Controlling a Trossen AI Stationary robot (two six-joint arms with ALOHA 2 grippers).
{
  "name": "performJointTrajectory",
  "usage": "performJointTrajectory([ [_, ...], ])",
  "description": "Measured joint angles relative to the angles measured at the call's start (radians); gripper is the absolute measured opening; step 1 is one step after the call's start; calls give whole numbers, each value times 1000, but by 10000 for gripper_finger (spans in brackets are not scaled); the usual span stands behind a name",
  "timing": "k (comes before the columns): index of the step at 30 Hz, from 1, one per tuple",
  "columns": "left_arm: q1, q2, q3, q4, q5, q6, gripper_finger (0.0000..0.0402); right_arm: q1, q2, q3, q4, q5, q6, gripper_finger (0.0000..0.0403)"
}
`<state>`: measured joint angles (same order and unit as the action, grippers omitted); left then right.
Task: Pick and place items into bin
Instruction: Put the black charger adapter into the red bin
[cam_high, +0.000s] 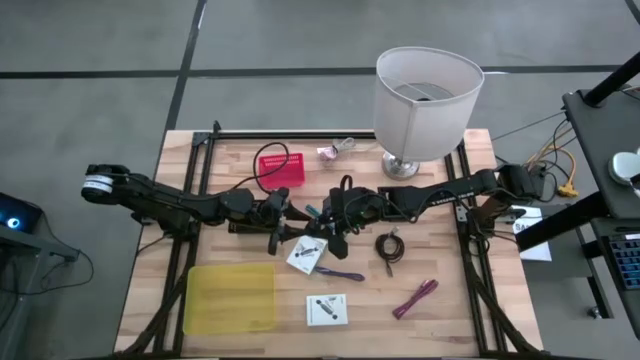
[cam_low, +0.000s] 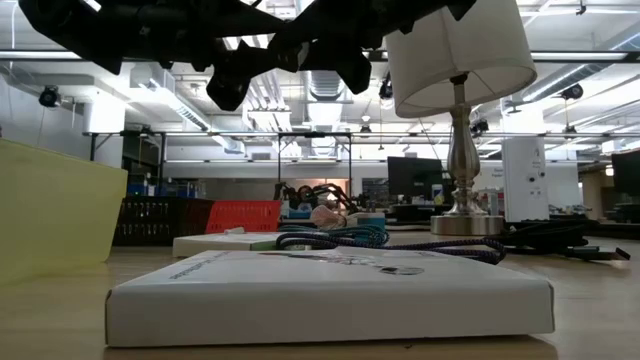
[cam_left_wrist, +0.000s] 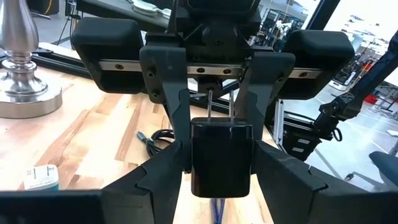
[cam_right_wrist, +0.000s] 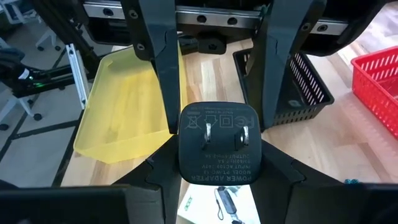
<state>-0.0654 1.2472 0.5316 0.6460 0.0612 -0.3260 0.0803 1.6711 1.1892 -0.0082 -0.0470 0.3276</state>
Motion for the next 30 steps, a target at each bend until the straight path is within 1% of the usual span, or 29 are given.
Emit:
performJointTrajectory([
  [19, 5, 1, 0, 8, -11, 15, 179, 0, 2, -1, 34, 16, -18, 132],
  [25, 5, 45, -3, 84, -6, 19, 179, 0, 0, -3, 27, 11, -16, 132],
  [30, 5, 69, -2, 92, -6, 15, 173, 1, 0, -4, 10, 10, -13, 132],
])
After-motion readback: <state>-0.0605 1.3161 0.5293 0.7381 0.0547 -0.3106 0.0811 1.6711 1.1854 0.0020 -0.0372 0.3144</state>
